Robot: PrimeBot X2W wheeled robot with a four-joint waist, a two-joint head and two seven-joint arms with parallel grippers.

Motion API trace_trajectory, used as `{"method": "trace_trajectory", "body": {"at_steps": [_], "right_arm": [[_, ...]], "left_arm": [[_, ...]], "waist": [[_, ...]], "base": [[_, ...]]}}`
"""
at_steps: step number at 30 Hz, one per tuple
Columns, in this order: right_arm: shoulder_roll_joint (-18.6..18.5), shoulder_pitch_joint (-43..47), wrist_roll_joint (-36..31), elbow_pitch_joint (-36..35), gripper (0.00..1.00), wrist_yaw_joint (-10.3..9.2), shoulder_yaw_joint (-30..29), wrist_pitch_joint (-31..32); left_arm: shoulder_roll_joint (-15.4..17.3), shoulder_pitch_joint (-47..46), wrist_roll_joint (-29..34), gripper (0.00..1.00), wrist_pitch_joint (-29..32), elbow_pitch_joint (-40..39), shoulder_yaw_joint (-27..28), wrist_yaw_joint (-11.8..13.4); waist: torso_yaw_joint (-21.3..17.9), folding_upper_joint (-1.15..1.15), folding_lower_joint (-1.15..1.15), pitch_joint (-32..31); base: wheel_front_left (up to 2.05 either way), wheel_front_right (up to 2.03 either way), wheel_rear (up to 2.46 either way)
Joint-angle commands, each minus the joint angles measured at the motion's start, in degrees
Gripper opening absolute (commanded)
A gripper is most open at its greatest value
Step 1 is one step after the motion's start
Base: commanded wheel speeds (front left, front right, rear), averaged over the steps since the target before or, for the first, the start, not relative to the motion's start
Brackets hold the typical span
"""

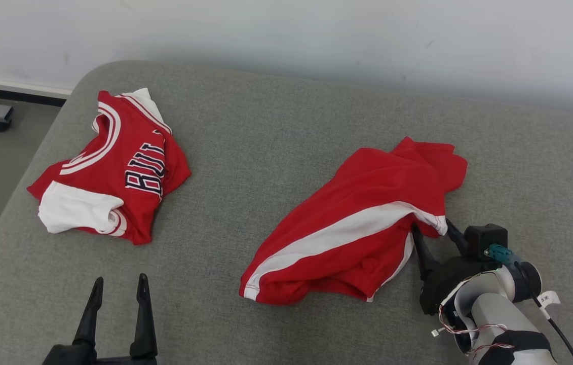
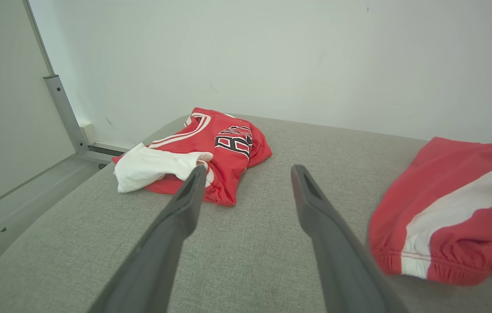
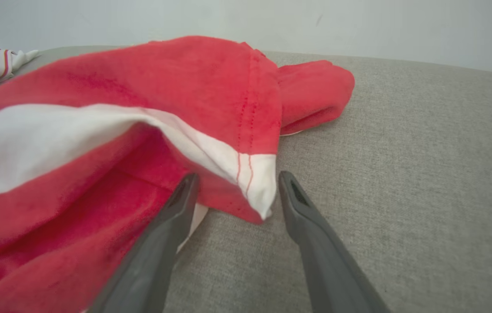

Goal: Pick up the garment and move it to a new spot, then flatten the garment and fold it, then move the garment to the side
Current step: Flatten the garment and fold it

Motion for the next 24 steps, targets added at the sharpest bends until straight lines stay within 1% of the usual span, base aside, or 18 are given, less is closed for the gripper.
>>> {"method": "trace_trajectory", "body": {"at_steps": [1,4,7,9,13,19,24], "right_arm": [[0.0,-0.6,0.4,0.4,0.0,-0.13,0.4,-0.4],[0.0,-1.7,1.5,0.8,0.0,-0.13,1.4,-1.1],[-0.6,-1.5,2.1,-0.2,0.0,-0.13,2.2,-1.5],[-1.0,-0.6,2.3,-3.1,0.0,-0.13,2.4,-1.6],[-1.9,4.0,2.8,-10.2,0.0,-0.13,2.6,-1.6],[-3.8,12.0,3.1,-20.7,0.0,-0.13,4.4,-1.6],[-5.0,18.8,3.9,-27.9,0.0,-0.13,2.5,-1.3]], "left_arm": [[-0.1,-0.6,-0.3,1.0,-0.2,0.2,0.0,0.1],[-0.1,-1.0,-0.5,1.0,-0.2,0.2,0.3,0.5],[-0.1,-0.6,-0.5,1.0,-0.2,0.4,0.5,0.6],[-0.1,0.0,-0.7,1.0,-0.2,0.7,0.7,0.5],[-0.1,1.4,-1.1,1.0,-0.2,1.1,0.6,0.6],[-0.1,3.2,-1.5,1.0,-0.2,1.5,1.2,1.0],[-0.1,3.6,-2.0,1.0,-0.2,1.7,1.1,0.9]], "waist": [[0.6,-0.01,-0.01,0.7],[0.1,-0.01,-0.01,0.9],[-1.1,-0.01,-0.01,0.3],[-2.0,-0.01,-0.01,-0.4],[-4.4,-0.01,-0.01,-2.2],[-9.3,-0.01,-0.01,-4.3],[-12.7,-0.01,-0.01,-4.4]], "base": [[0.0,0.0,0.0],[0.0,0.0,0.0],[0.0,0.0,0.0],[0.0,0.0,0.0],[0.0,0.0,0.0],[0.0,0.0,0.0],[0.0,0.0,0.0]]}}
